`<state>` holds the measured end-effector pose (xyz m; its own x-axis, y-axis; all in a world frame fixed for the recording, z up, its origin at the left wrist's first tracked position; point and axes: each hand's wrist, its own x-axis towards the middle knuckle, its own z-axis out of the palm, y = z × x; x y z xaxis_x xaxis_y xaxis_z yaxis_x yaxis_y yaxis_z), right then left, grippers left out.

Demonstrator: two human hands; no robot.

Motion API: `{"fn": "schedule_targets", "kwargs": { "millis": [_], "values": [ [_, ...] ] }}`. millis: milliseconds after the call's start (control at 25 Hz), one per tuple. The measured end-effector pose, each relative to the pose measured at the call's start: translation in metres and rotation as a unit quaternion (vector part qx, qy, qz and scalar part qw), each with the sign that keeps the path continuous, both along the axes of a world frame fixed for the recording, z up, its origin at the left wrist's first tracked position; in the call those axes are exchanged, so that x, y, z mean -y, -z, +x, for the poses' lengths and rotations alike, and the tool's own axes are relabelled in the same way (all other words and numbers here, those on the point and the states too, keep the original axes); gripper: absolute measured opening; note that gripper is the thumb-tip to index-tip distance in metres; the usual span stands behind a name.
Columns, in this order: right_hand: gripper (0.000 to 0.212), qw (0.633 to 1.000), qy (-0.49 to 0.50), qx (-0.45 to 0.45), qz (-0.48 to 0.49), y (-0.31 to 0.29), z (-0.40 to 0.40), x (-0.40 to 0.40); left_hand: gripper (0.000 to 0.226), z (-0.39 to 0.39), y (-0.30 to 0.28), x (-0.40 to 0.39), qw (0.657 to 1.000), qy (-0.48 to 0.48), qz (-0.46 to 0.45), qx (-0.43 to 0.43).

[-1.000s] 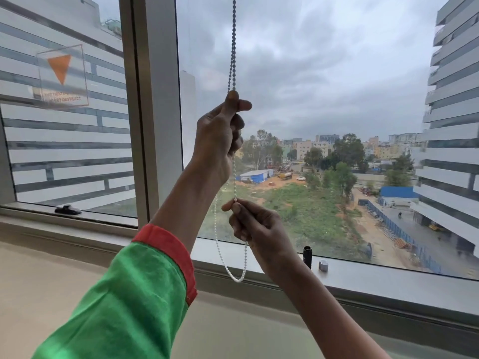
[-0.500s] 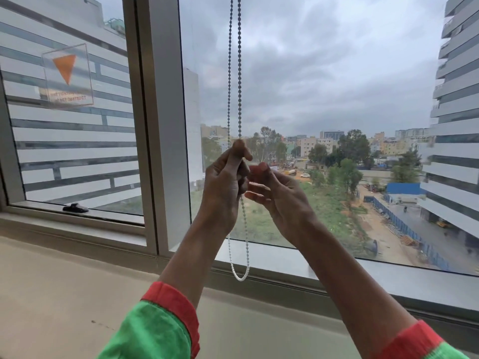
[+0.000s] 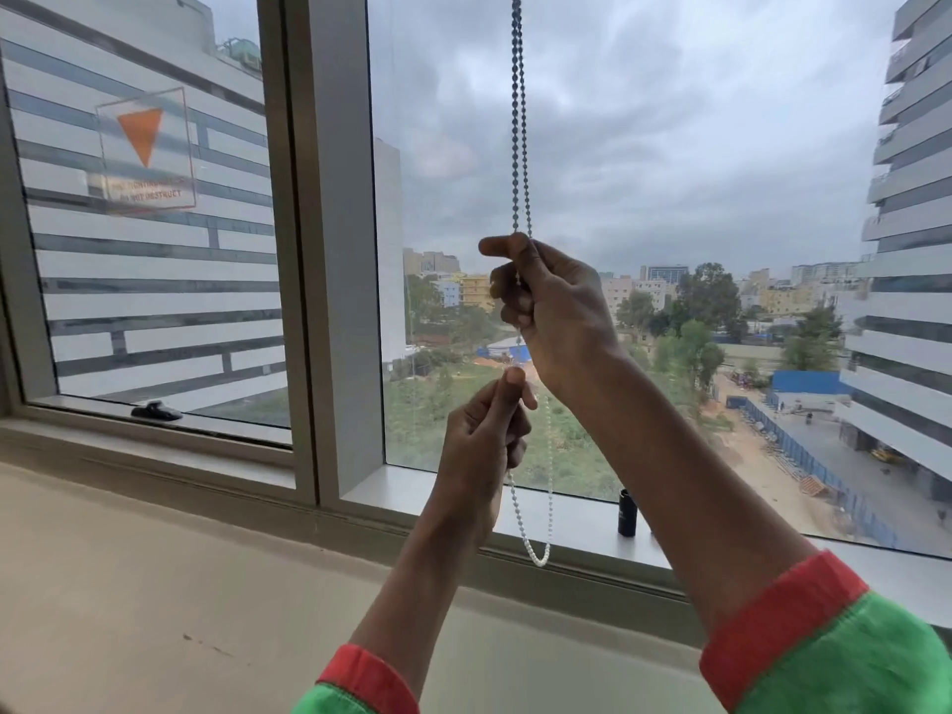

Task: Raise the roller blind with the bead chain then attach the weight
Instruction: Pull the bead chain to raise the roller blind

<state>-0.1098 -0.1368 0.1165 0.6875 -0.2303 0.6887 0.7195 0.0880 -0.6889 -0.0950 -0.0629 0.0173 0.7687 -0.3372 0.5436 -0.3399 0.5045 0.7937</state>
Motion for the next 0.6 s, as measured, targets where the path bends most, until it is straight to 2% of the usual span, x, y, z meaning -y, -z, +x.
{"fn": "schedule_targets", "kwargs": {
  "millis": [240,440,600],
  "values": [
    [0.023,0.999,0.006,0.043,-0.029,0.031,0.003,0.0,0.039,0.015,0.001,-0.013,0.997,-0.01,0.074,0.018],
    [0.021,0.999,-0.004,0.027,-0.028,0.054,0.001,0.001,0.039,0.026,-0.033,-0.02,0.996,-0.048,0.072,0.023],
    [0.024,0.999,-0.009,0.017,-0.03,0.081,0.002,0.0,0.042,0.021,-0.076,-0.018,0.998,-0.03,0.029,0.057]
  ]
}}
